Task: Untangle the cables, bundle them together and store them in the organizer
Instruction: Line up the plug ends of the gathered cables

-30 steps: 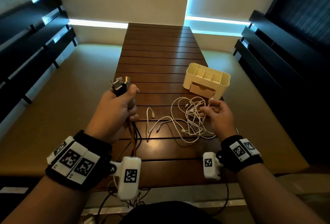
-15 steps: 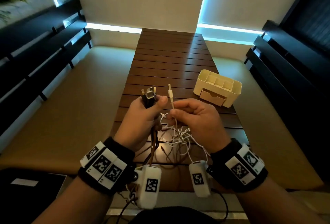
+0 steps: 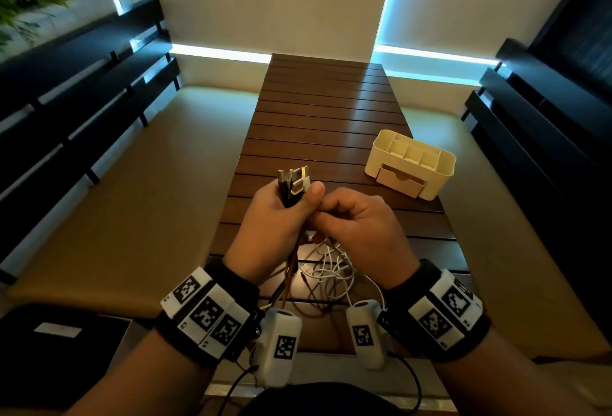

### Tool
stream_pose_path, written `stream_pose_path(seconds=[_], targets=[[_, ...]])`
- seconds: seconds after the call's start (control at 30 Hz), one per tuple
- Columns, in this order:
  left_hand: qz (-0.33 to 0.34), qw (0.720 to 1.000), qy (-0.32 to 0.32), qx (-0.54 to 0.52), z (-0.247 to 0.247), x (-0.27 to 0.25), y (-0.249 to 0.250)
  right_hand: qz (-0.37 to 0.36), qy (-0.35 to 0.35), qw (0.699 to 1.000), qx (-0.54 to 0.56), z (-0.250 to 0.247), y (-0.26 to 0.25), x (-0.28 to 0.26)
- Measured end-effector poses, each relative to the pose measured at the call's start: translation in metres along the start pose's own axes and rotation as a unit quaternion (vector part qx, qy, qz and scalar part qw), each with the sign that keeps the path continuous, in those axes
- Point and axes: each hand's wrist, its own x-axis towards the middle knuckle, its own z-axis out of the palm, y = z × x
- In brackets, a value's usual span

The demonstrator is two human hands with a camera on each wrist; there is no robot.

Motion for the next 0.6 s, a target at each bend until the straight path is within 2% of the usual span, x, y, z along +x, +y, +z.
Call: stream_pose_path(seconds=[0.23,0.43,0.6], targets=[[0.027,0.999,0.015,0.017,0.002,0.001,0.002,0.001,-0.017,1.0,0.013,0.003,0.003,-0.002],[0.047,0.995,0.082,0.008,-0.001,0.005,0.007,0.056,-0.06,0.996,0.043,0.005,0.013,-0.001],[0.057,0.992,0.112,0.03,-0.005,0.008,0.006,0.056,-0.071,0.995,0.05,0.004,0.023,-0.002]])
